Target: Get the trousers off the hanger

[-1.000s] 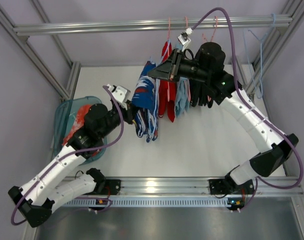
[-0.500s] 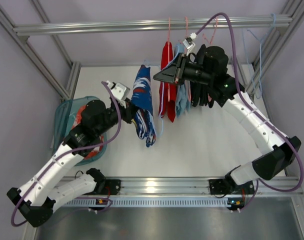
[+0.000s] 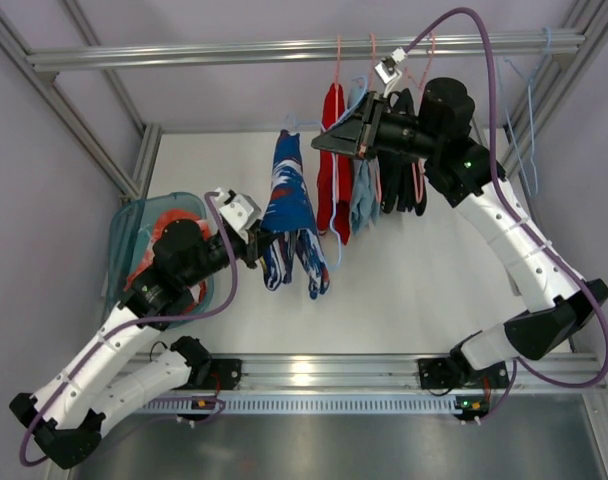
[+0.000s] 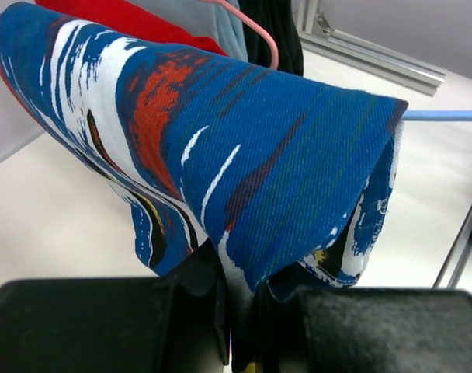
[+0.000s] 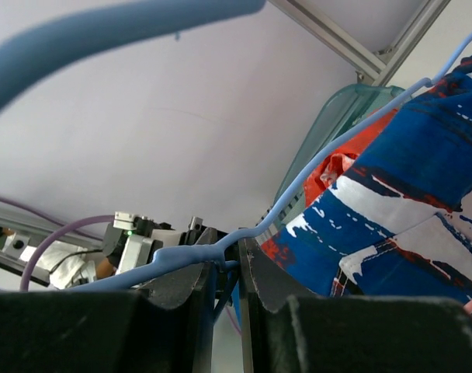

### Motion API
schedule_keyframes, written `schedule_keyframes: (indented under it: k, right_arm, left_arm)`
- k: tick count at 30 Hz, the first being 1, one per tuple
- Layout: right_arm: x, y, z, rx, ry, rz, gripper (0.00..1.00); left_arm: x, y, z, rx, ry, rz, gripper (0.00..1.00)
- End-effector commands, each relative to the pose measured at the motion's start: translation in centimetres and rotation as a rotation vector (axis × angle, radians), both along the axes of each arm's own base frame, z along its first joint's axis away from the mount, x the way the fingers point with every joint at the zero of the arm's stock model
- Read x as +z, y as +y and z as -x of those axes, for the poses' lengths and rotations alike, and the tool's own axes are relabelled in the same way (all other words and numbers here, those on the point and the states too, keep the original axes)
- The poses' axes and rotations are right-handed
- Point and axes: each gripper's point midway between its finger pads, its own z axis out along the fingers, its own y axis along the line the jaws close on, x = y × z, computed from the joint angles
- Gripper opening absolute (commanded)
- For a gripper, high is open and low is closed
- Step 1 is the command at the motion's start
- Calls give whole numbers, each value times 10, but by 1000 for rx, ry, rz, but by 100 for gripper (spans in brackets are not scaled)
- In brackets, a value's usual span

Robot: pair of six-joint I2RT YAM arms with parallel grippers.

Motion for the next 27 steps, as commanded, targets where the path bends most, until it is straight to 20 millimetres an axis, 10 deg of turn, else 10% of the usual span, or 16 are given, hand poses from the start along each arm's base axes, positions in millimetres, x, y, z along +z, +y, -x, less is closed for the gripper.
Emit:
schedule_keyframes:
  k: [1,16,24,27]
  right_arm:
    - [71,-21,8,-54,-226,-109,0]
    - [68,-21,18,-23,-203,-118,0]
    - [68,-17,19,-22,-191,-125,0]
    - [65,-16,12,-47,-172,-119,0]
  left_arm:
    - [9,-10,11,-99,-62,8,0]
    - [3,-17,19,-168,-47,-4,40]
    - [14,-25,1,-113,-19,50,36]
    - [24,-34,11,-189,-32,86,60]
